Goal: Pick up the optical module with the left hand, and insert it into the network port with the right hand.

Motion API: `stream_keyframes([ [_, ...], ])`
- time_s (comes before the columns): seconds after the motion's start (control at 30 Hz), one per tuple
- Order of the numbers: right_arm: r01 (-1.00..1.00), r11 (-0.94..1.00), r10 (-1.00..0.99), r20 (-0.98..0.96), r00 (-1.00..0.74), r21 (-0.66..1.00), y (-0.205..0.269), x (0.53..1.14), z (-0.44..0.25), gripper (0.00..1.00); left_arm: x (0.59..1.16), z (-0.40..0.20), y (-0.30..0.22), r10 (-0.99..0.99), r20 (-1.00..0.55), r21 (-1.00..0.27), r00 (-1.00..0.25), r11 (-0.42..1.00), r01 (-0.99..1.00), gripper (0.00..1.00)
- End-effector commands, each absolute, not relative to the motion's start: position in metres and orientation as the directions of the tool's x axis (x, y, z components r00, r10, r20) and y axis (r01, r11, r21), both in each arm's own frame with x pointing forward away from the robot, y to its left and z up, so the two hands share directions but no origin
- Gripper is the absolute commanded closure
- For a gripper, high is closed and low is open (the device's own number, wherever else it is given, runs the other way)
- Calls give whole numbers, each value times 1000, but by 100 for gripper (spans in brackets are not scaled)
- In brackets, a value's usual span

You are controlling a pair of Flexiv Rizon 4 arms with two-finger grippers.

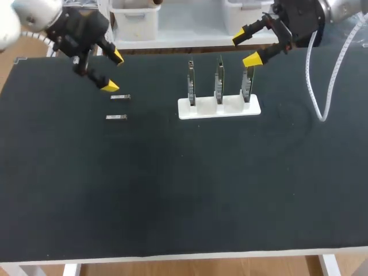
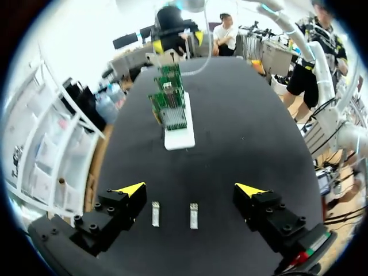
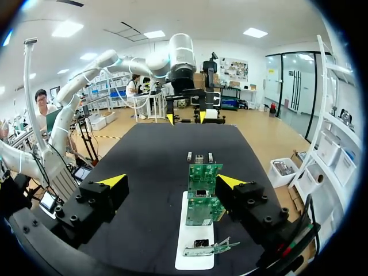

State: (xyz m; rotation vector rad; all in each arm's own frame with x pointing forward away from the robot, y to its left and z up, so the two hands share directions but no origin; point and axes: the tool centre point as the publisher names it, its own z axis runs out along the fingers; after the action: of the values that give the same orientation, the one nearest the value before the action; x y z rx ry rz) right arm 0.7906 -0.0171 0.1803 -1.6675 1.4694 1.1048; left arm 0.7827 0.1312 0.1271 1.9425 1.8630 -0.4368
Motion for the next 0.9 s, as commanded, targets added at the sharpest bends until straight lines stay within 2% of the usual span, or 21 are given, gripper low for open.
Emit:
stream_keyframes([
  [0.03, -985, -161, -440, -898, 18, 59, -17, 789, 181, 0, 788, 122, 136, 903, -428, -6, 21, -26, 1000, 0],
  [0.57, -985, -161, -440, -898, 18, 59, -17, 789, 181, 0, 753, 83, 151, 889, -453, 15, -69, 84, 996, 0],
  [0.9, -985, -161, -440, -898, 18, 59, -17, 789, 181, 0, 751, 73, 157, 898, -434, 12, -71, 85, 996, 0],
])
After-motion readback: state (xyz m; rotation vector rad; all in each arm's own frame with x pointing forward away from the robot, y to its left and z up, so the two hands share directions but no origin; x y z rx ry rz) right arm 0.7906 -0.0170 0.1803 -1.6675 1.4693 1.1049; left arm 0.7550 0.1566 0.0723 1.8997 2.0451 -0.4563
